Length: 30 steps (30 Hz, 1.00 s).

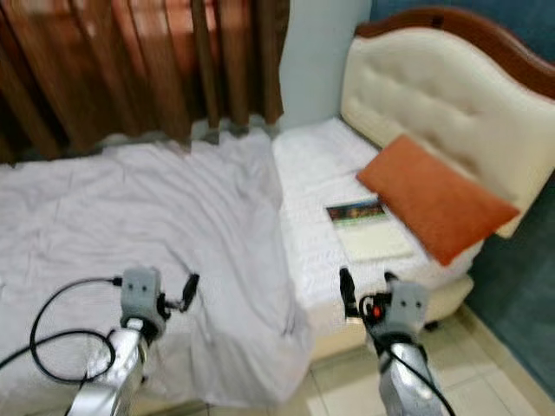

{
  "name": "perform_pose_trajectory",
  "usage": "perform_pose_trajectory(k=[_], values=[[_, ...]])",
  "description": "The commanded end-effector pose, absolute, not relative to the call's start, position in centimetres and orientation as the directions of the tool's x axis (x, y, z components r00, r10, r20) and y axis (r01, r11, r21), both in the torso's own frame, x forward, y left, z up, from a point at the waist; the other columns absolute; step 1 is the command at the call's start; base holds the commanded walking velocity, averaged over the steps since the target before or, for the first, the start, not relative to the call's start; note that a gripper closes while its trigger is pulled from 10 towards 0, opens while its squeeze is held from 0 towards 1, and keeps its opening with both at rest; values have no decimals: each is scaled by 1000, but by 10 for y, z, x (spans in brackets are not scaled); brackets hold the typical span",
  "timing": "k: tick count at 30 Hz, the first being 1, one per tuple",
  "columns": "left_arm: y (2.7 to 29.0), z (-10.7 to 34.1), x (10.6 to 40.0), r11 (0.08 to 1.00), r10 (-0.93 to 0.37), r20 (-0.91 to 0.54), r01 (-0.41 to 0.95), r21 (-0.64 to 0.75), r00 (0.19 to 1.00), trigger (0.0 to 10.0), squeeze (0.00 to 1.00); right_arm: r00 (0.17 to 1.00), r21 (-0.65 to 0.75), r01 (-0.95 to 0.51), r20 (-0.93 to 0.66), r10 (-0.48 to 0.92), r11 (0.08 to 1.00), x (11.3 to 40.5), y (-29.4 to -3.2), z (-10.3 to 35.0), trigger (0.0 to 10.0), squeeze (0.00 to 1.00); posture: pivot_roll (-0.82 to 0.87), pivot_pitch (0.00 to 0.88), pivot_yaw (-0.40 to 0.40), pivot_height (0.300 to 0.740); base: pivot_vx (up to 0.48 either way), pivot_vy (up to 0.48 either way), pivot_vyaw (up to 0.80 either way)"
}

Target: Clean up the room

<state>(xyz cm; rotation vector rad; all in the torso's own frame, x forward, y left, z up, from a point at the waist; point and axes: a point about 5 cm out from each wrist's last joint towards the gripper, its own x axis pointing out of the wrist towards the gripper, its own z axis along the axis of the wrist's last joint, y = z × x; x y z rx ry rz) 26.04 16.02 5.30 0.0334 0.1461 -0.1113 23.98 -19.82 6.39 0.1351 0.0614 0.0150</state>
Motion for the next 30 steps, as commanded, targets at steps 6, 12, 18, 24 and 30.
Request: perform_pose_trajectory(k=[6,12,18,24,30], values=[[176,69,219,989,-143,-86,146,22,986,10000,0,983,121,-125,-123,139,985,211,-192,60,10000,0,-29,0,-51,740,249,-407,0],[177,70,209,993,-121,-98,121,-11,988,10000,0,971,108,-131,-185,150,985,196,-201,49,10000,0,2,0,-79,740,249,-407,0],[186,69,223,999,-54,-114,53,-13,992,10000,0,976,109,-149,-146,164,983,226,-193,57,10000,0,3,0,-72,740,250,-406,0],[187,60,225,997,-20,-175,34,75,984,10000,0,972,110,-174,-138,188,979,233,-184,57,10000,0,1,0,-63,740,180,-263,523],[183,69,241,992,-77,-127,88,87,989,10000,0,972,109,-177,-137,191,978,235,-180,56,10000,0,-13,0,-53,740,203,0,0]])
